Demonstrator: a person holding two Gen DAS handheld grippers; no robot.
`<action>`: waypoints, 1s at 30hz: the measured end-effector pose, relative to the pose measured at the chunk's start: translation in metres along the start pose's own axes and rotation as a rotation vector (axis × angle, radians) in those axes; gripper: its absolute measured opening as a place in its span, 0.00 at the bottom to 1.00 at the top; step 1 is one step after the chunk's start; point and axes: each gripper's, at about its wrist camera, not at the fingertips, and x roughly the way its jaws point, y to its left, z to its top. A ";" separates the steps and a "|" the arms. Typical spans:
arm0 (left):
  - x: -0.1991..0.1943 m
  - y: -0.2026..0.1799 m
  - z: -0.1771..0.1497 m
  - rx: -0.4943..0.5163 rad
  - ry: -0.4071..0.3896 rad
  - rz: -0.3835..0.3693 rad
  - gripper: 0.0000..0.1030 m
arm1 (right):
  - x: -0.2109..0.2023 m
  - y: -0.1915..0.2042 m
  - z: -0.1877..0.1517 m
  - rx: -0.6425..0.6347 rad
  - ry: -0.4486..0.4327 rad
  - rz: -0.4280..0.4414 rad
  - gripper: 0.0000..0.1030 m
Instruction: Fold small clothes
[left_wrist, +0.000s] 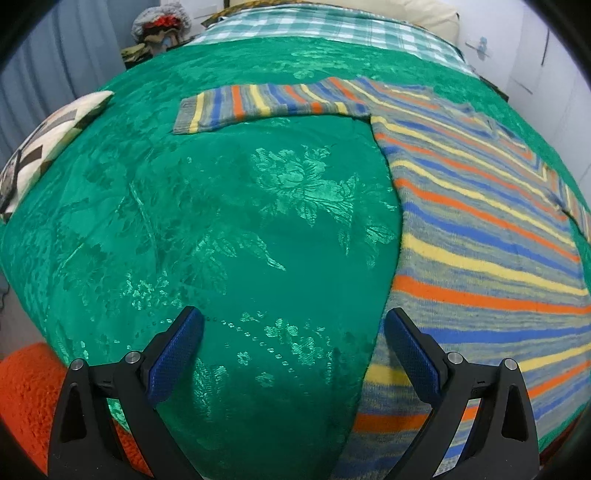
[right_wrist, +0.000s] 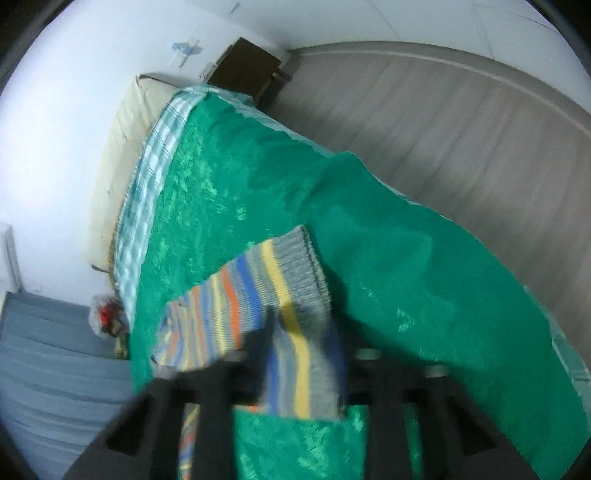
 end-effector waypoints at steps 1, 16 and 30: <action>0.000 0.001 0.000 -0.002 0.000 -0.002 0.97 | 0.000 0.002 0.000 -0.011 -0.003 -0.019 0.02; -0.004 0.007 0.004 -0.036 -0.018 -0.057 0.97 | 0.016 0.301 -0.115 -0.676 0.054 0.174 0.02; 0.001 0.013 0.007 -0.070 -0.009 -0.065 0.97 | 0.105 0.280 -0.145 -0.529 0.271 0.238 0.64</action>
